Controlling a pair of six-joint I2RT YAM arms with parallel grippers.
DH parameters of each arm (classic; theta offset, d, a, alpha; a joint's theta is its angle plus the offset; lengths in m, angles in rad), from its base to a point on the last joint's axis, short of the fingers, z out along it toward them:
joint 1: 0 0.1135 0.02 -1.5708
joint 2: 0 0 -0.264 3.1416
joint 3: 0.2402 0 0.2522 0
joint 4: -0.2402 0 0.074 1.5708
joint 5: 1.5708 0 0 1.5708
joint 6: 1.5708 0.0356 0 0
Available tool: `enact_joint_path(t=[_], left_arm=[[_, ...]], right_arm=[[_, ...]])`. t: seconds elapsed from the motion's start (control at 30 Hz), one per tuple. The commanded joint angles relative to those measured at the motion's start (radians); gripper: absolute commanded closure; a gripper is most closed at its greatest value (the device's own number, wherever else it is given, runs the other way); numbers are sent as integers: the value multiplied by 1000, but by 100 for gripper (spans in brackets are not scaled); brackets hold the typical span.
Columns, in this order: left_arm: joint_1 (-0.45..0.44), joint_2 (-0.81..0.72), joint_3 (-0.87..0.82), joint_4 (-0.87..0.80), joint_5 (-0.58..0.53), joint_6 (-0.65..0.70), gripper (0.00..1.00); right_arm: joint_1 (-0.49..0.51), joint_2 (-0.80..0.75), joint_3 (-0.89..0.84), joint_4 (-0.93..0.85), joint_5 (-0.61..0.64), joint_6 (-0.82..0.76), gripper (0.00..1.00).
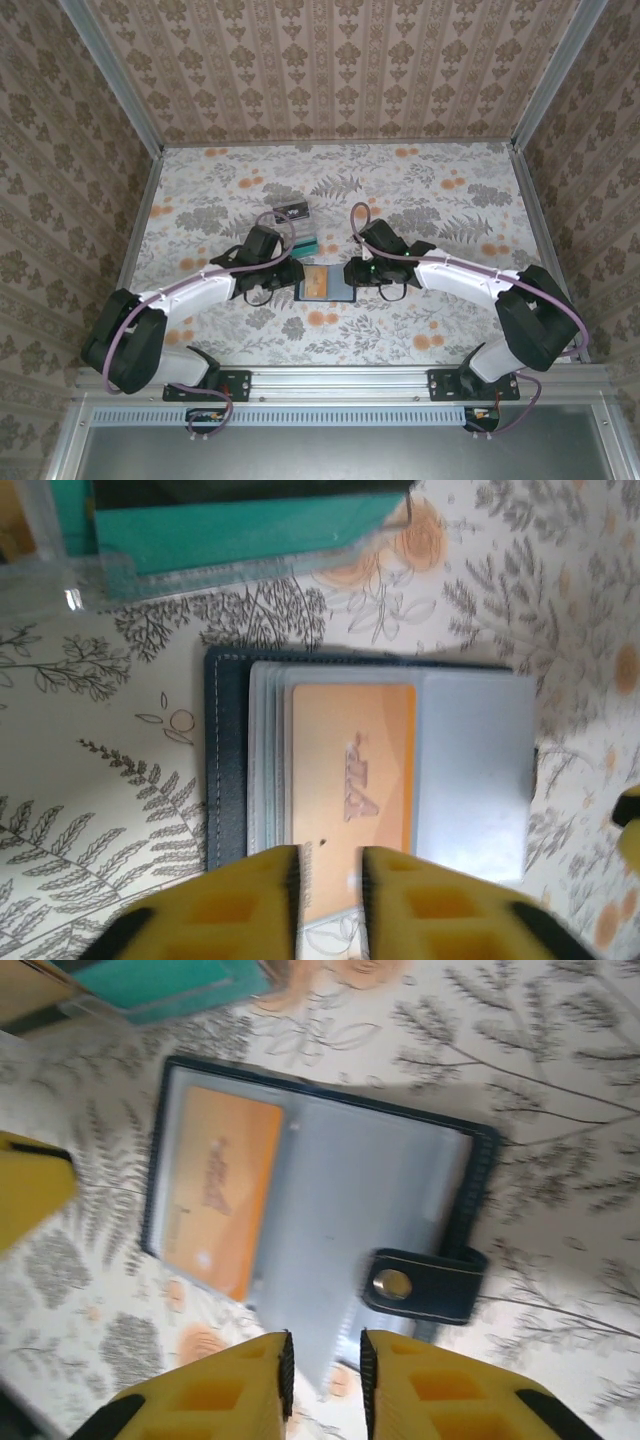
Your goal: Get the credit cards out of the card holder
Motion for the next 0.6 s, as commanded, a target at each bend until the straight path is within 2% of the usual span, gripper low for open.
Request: enact_joint_path(t=[0.0,0.17,0.3,0.57], left_arm=[[11,20,-20,26,41,26,83],[20,78,-22,68,67,30,88],[18,118,-21,95,73,16,88],[5,153,-37,100,61,-12,88]], right_arm=[[-2,52,29,89,-116,83,76],[-4,139,38,185,-195,167,80],[-4,203,35,231,-219,204,83],[-6,276,43,286,-256,240,83]])
